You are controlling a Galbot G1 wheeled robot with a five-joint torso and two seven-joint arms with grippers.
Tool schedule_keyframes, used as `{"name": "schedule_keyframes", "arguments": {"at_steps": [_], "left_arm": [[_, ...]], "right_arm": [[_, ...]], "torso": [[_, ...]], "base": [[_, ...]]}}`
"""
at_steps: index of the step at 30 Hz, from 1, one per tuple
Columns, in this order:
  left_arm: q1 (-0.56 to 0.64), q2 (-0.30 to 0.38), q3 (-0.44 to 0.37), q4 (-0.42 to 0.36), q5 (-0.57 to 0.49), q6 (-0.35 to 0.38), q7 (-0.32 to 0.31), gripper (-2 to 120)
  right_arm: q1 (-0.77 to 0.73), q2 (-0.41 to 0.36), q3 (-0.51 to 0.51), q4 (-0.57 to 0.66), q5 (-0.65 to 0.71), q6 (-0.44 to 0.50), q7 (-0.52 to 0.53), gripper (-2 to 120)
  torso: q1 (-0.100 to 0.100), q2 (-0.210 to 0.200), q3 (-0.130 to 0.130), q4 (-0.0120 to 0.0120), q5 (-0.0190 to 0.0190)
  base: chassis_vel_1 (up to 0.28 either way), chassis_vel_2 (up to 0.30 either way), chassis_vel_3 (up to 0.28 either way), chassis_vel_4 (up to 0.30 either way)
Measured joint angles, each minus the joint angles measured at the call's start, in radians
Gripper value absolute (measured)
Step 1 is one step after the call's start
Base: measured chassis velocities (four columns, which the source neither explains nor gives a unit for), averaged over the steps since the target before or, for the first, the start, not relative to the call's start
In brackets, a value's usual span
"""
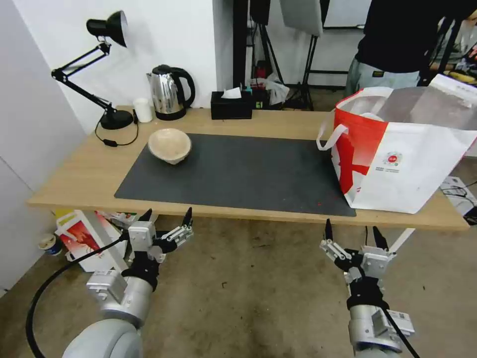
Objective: Pick up the trash from the table and place it into the takeout bag.
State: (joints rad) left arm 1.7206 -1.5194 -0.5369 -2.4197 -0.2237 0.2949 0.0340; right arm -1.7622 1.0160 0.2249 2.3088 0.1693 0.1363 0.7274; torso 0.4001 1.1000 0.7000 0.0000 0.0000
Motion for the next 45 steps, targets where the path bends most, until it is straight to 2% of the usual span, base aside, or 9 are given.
{"name": "schedule_keyframes", "arguments": {"at_steps": [21, 45], "left_arm": [[0.001, 0.002, -0.003, 0.007, -0.001, -0.016, 0.0, 100], [0.014, 0.001, -0.007, 0.006, -0.002, -0.013, 0.002, 100]], "right_arm": [[-0.019, -0.033, 0.0, -0.032, 0.021, 0.06, -0.115, 100], [-0.011, -0.028, 0.002, -0.038, 0.002, 0.071, -0.123, 100]], "torso": [[0.0, 0.0, 0.0, 0.0, 0.0], [0.0, 0.0, 0.0, 0.0, 0.0]], "base": [[0.0, 0.0, 0.0, 0.0], [0.0, 0.0, 0.0, 0.0]]}}
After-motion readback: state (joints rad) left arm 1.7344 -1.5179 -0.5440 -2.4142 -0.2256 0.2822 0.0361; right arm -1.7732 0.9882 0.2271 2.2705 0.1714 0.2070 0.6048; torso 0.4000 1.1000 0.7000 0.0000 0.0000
